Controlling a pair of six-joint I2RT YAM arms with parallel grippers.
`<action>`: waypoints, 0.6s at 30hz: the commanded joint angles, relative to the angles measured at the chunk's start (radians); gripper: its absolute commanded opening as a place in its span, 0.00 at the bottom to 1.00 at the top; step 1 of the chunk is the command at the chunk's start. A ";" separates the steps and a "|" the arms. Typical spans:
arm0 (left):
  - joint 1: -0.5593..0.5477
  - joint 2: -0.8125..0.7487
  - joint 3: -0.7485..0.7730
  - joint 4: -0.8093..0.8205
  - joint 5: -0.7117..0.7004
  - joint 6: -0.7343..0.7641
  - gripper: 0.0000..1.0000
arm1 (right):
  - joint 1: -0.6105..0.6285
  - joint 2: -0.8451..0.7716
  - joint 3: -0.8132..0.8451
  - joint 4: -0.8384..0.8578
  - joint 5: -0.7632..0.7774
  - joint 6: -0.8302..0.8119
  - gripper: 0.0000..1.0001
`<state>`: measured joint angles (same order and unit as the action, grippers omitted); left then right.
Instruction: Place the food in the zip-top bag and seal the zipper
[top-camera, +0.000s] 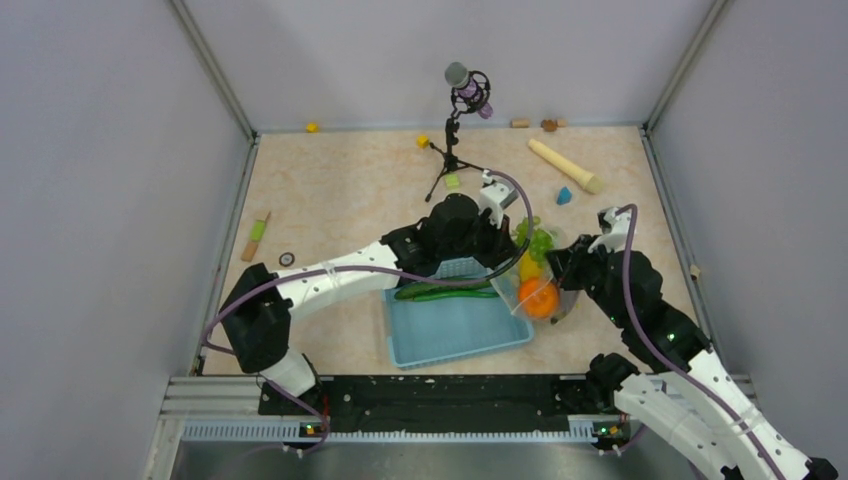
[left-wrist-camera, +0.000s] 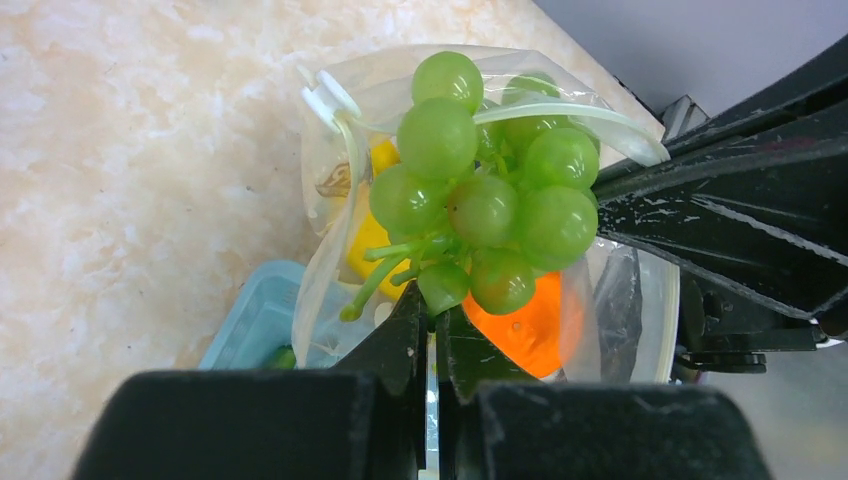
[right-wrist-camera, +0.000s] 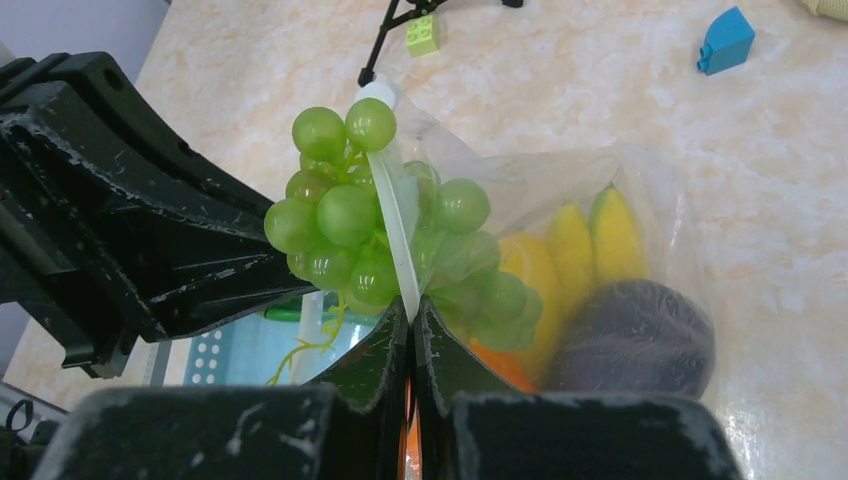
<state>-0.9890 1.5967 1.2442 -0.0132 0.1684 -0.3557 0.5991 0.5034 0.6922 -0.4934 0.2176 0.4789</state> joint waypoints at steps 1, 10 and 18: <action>-0.008 0.030 -0.019 0.141 0.064 -0.041 0.00 | -0.004 -0.014 -0.009 0.104 -0.052 0.024 0.00; -0.020 0.029 -0.056 0.053 0.048 -0.027 0.25 | -0.005 -0.029 -0.012 0.100 -0.029 0.022 0.00; -0.038 -0.079 -0.114 0.032 0.054 -0.005 0.48 | -0.004 -0.040 -0.010 0.088 0.008 0.016 0.00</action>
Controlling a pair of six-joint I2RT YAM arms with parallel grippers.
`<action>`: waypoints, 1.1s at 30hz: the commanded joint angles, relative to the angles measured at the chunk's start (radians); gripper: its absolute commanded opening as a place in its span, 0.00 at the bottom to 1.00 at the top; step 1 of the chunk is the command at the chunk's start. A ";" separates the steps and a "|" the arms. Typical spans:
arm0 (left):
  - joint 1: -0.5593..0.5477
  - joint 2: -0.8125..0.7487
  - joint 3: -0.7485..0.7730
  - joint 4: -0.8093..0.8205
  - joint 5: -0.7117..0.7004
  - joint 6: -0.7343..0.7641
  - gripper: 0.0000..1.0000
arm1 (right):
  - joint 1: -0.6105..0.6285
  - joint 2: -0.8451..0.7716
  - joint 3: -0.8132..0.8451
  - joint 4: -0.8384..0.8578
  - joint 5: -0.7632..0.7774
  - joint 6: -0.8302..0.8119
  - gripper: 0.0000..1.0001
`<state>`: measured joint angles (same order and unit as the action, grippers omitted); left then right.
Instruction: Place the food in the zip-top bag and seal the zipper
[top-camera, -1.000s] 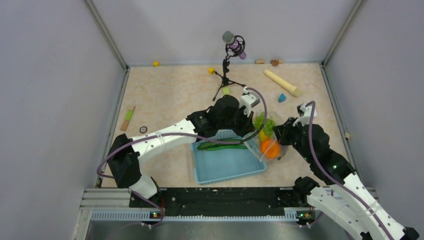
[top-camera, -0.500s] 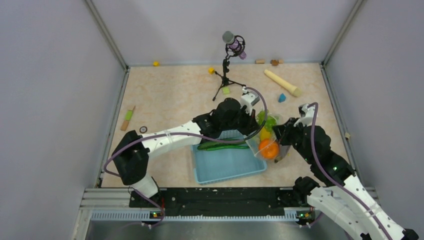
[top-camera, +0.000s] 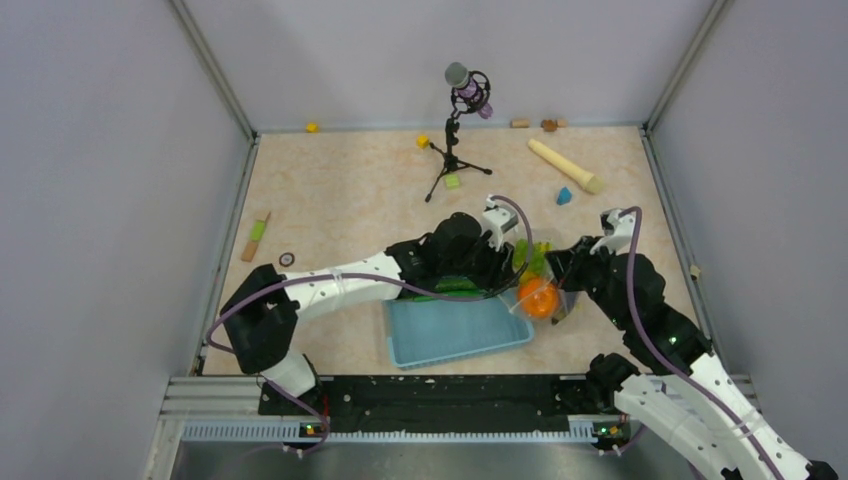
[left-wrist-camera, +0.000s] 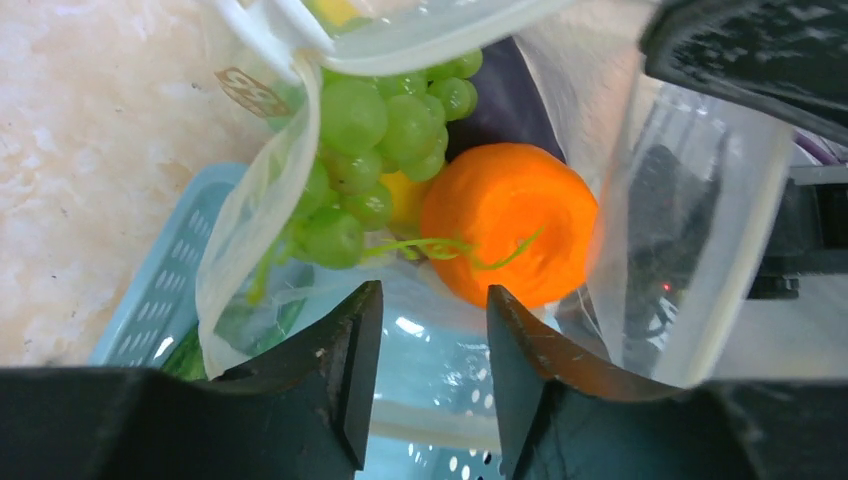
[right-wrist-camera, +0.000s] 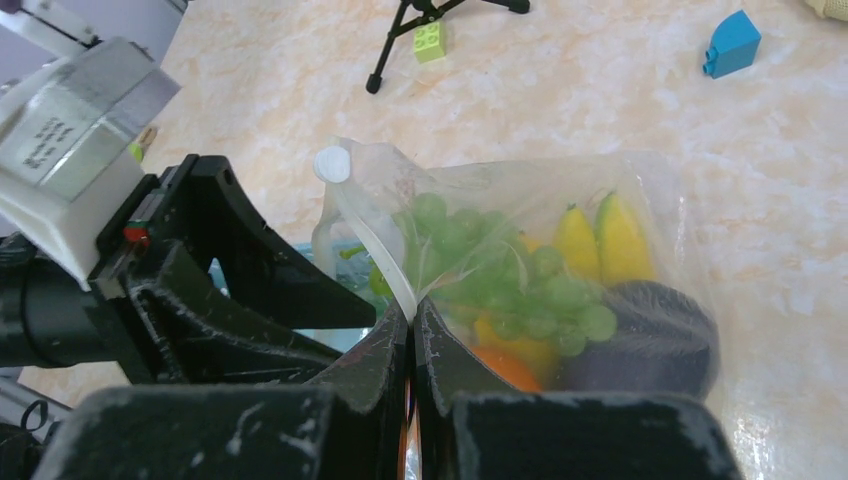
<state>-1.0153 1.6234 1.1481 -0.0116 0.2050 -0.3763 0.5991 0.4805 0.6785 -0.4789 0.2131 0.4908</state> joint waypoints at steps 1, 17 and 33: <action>-0.013 -0.121 -0.023 0.027 0.021 0.020 0.52 | -0.004 -0.020 0.003 0.073 0.015 0.004 0.00; -0.003 -0.151 -0.008 0.015 -0.322 0.114 0.90 | -0.005 -0.041 0.007 0.070 0.018 -0.006 0.00; 0.021 0.055 0.196 0.037 -0.294 0.174 0.64 | -0.004 -0.030 0.010 0.070 -0.003 -0.018 0.00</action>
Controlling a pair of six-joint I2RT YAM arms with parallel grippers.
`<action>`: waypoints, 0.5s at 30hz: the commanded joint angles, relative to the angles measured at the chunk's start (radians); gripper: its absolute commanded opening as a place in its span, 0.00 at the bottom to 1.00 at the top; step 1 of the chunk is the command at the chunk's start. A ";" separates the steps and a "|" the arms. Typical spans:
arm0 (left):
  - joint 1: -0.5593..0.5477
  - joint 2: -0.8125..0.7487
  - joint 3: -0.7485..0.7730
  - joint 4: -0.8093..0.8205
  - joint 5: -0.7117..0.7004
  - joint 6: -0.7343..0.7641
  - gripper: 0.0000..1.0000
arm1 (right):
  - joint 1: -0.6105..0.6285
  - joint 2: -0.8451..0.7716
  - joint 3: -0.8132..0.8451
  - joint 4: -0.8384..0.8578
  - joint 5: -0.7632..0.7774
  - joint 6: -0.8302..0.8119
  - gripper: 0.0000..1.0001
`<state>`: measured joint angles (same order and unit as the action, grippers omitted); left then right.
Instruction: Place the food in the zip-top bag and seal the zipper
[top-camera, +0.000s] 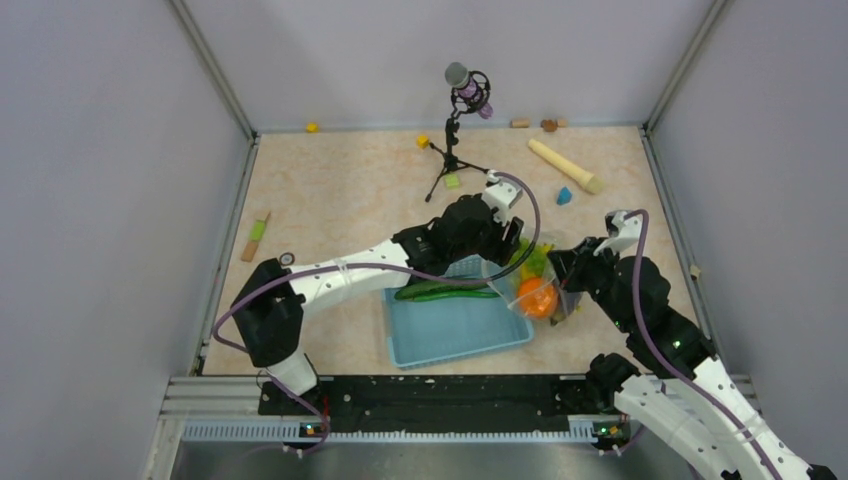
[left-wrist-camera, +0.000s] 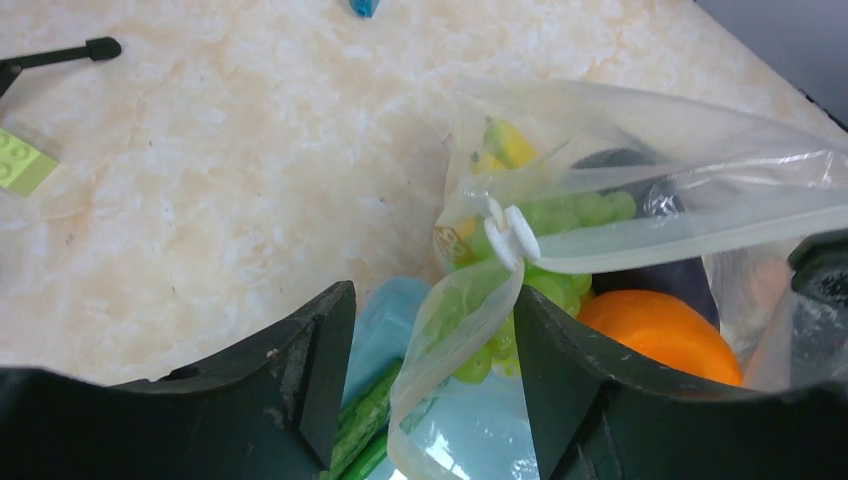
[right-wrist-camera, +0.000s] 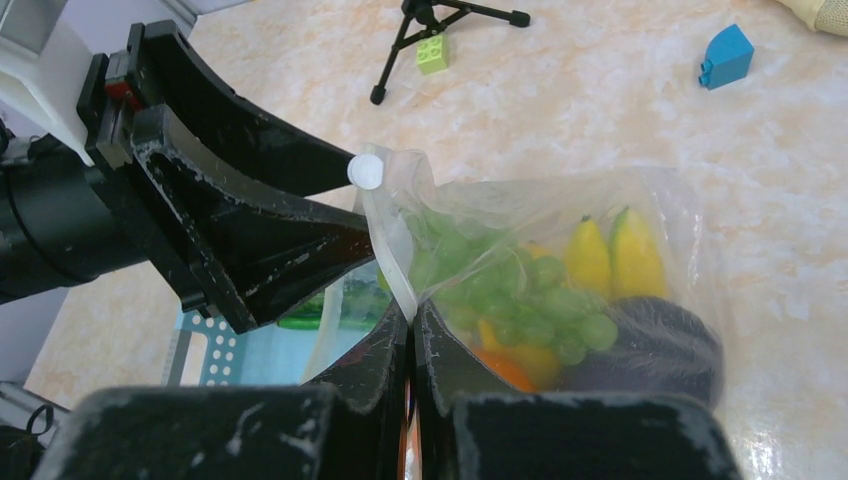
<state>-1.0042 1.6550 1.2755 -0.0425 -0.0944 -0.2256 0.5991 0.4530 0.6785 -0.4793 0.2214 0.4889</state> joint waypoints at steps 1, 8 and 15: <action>0.013 0.030 0.077 0.070 0.015 0.022 0.64 | -0.005 0.000 0.011 0.070 -0.010 -0.017 0.00; 0.030 0.069 0.122 0.079 0.066 0.032 0.46 | -0.005 -0.001 0.012 0.070 0.003 -0.022 0.00; 0.055 0.060 0.130 0.099 0.129 0.028 0.07 | -0.005 0.015 0.020 0.069 0.029 -0.030 0.00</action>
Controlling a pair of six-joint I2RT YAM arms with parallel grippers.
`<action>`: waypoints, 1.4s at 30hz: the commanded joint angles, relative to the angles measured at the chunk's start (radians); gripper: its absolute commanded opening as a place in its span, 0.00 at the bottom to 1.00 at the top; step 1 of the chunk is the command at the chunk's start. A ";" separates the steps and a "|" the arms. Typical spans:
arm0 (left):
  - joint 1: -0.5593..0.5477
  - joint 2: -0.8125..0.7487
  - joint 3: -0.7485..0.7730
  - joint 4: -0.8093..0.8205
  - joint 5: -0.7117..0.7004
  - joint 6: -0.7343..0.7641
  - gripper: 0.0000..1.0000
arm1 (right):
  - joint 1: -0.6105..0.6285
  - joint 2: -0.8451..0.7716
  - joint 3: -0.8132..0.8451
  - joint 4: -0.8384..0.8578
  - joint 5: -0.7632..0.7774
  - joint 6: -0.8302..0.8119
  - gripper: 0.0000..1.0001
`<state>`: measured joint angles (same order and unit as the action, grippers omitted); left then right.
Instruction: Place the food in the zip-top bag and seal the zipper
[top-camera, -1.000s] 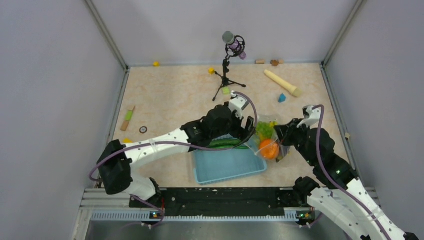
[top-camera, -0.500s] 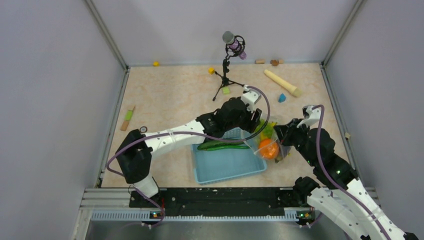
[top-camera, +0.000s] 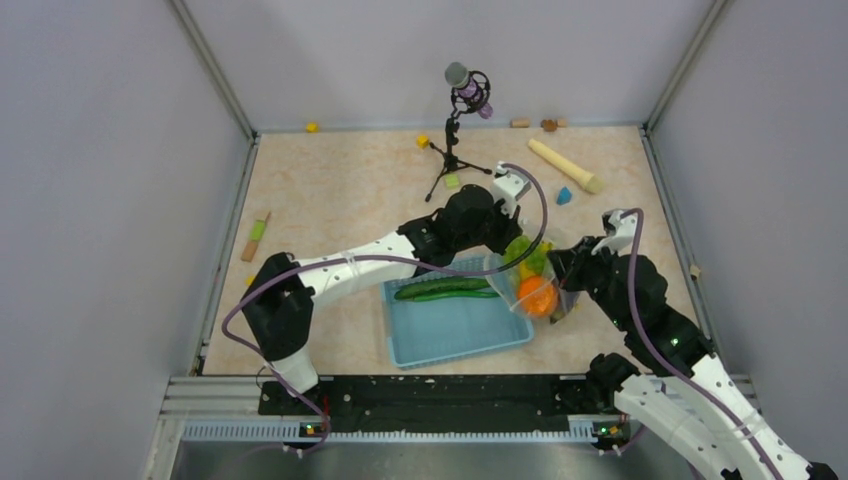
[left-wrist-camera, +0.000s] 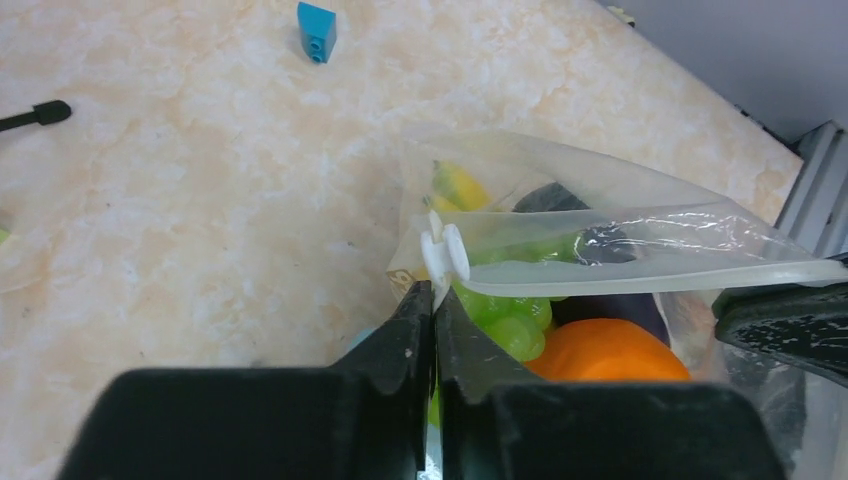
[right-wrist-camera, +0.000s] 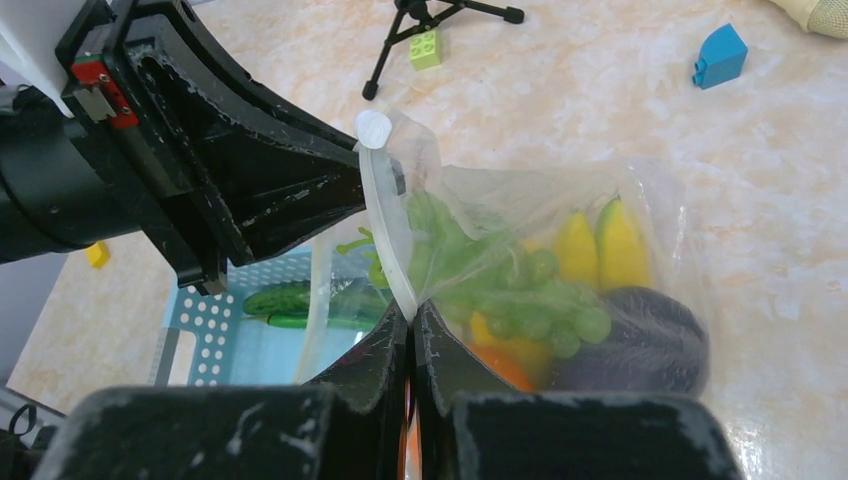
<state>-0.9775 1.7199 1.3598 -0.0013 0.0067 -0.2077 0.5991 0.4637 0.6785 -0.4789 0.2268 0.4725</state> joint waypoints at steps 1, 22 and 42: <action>0.031 -0.005 0.052 0.063 0.031 0.013 0.00 | -0.005 0.008 0.025 0.064 0.032 -0.014 0.00; 0.170 -0.010 0.398 -0.186 -0.106 0.053 0.00 | -0.004 -0.001 0.115 0.006 0.124 -0.052 0.79; 0.309 -0.580 -0.035 -0.461 -0.667 -0.078 0.00 | 0.072 0.255 -0.026 0.339 -0.362 -0.211 0.82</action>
<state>-0.6823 1.2602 1.3602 -0.4038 -0.4606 -0.2108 0.6109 0.6720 0.7273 -0.3874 -0.0227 0.3676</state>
